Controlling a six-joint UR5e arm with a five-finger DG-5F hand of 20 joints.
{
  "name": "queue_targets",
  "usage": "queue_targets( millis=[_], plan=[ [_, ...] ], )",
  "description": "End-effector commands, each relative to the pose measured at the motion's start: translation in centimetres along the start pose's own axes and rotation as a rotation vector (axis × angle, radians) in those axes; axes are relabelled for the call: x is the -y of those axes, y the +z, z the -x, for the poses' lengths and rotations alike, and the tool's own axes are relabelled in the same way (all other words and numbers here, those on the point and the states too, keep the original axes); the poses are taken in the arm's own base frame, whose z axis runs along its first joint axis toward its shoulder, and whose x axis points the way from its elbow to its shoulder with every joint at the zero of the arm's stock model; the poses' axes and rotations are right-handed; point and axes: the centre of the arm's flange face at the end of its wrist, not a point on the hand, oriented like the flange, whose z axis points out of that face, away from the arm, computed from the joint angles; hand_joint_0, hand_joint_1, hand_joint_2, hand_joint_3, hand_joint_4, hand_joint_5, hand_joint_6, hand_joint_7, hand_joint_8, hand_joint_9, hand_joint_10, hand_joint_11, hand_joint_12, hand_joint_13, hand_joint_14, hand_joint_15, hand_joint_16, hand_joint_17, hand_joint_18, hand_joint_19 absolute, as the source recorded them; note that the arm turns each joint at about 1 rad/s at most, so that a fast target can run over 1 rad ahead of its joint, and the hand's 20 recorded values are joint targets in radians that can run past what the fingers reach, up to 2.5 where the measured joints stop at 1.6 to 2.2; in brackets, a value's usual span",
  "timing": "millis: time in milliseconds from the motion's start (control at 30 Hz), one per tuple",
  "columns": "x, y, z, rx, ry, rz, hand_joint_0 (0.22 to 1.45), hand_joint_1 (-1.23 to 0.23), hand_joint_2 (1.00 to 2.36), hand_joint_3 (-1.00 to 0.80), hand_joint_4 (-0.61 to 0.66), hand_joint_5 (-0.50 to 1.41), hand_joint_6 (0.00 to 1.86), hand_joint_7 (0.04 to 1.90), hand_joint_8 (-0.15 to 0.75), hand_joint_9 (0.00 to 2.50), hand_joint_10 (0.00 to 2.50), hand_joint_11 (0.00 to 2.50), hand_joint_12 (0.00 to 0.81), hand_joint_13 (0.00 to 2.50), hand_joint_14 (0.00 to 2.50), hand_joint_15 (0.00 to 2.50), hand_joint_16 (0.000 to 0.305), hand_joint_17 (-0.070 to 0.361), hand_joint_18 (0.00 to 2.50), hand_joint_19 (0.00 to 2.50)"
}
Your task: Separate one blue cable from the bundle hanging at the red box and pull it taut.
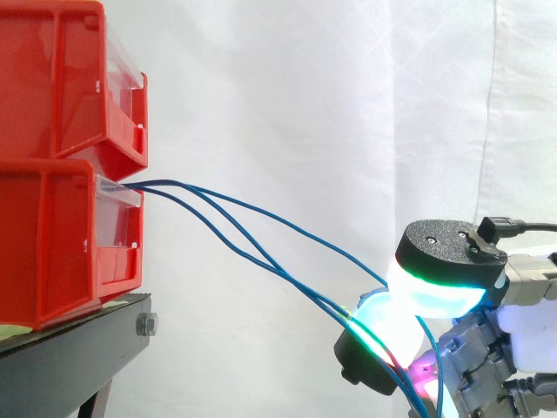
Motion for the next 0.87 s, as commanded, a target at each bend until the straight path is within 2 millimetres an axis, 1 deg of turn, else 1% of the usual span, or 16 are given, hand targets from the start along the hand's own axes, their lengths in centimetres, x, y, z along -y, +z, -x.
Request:
queue_targets(
  millis=[0, 567, 833],
  plan=[
    [0.03, -0.01, -0.03, 0.000, 0.000, -0.001, 0.53, -0.60, 1.11, -0.07, 0.04, -0.12, 0.93, 1.09, 0.320, 1.03, 0.02, 0.87, 0.367, 0.96, 0.02, 0.73, 0.049, 0.110, 0.84, 0.62],
    [0.03, -0.01, -0.03, 0.000, 0.000, -0.001, 0.53, -0.60, 1.12, -0.07, 0.04, -0.12, 0.93, 1.10, 0.317, 1.04, 0.02, 0.87, 0.372, 0.98, 0.02, 0.76, 0.050, 0.113, 0.85, 0.67],
    [0.03, -0.01, -0.03, 0.000, 0.000, -0.001, 0.52, -0.58, 1.15, -0.08, 0.04, -0.12, 0.93, 1.09, 0.320, 1.05, 0.02, 0.87, 0.374, 0.98, 0.02, 0.76, 0.051, 0.114, 0.86, 0.69]
  ],
)
